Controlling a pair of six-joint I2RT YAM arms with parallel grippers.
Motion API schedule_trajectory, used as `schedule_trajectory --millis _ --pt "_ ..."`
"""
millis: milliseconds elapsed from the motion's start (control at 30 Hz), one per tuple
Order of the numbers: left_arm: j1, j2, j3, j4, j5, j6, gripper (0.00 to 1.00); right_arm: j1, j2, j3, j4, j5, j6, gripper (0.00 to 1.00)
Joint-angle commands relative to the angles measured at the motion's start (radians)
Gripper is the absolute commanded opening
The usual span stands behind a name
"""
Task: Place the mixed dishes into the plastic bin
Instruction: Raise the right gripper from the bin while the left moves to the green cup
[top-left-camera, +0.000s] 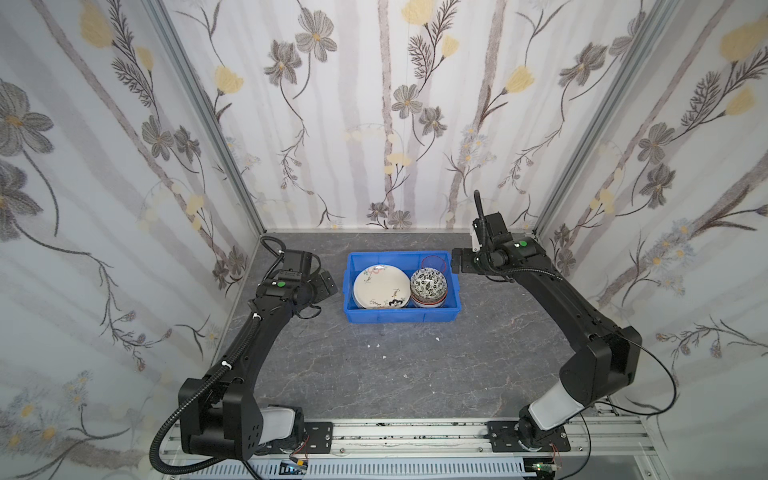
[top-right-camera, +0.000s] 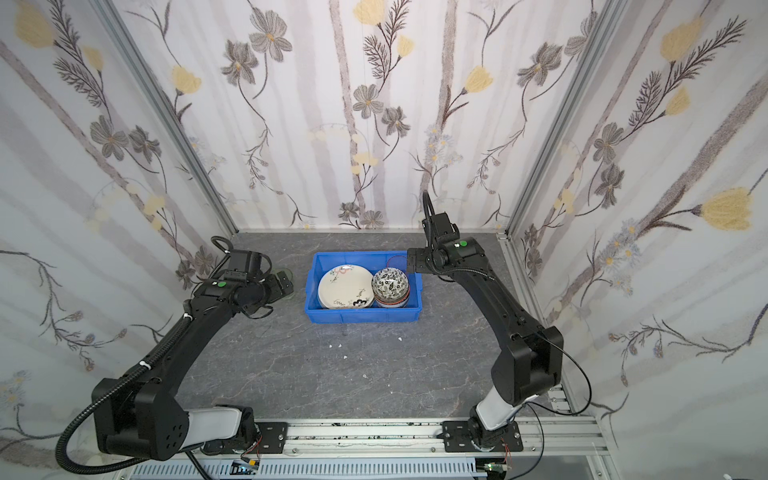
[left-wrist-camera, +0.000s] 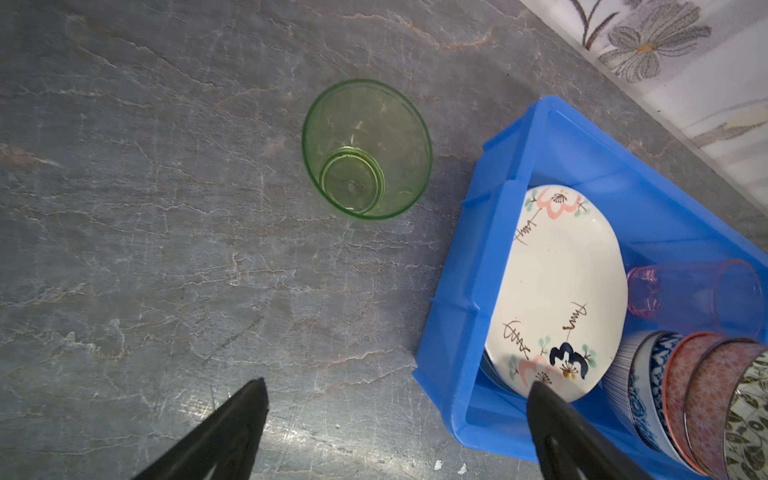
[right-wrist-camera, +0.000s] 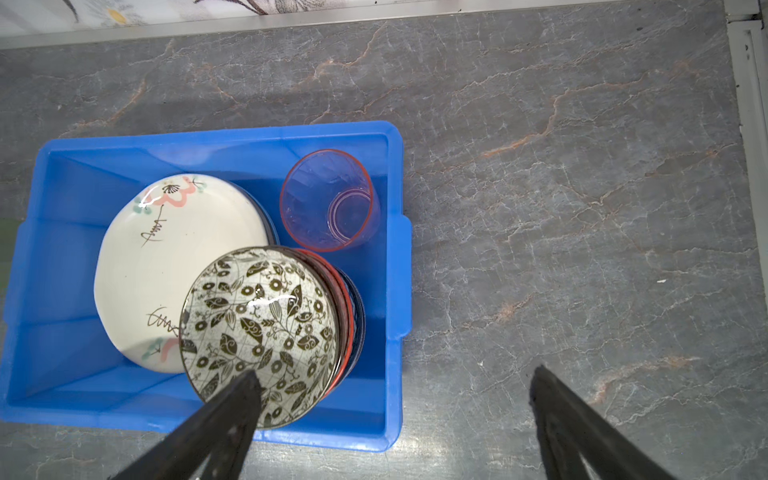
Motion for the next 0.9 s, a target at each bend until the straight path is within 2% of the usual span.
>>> schedule_trajectory --millis 0,200,433,600,867 --pt "0.041 0.025 0.025 0.007 0.029 0.020 1.00 0.007 -0.099 -0.132 0.116 -0.035 0.022 1.00" --pt "0.110 0.097 0.076 0.007 0.052 0.060 0.99 0.010 -0.307 -0.415 0.218 -0.050 0.038 1.00" --pt "0.135 0.215 0.135 0.008 0.053 0.081 0.85 0.012 -0.490 -0.642 0.330 -0.097 0.075 1.00" --pt "0.141 0.288 0.181 0.008 0.033 0.081 0.82 0.014 -0.564 -0.747 0.376 -0.123 0.094 1.00" --pt "0.153 0.397 0.254 0.009 0.021 0.086 0.69 0.011 -0.624 -0.863 0.378 -0.124 0.108 1.00"
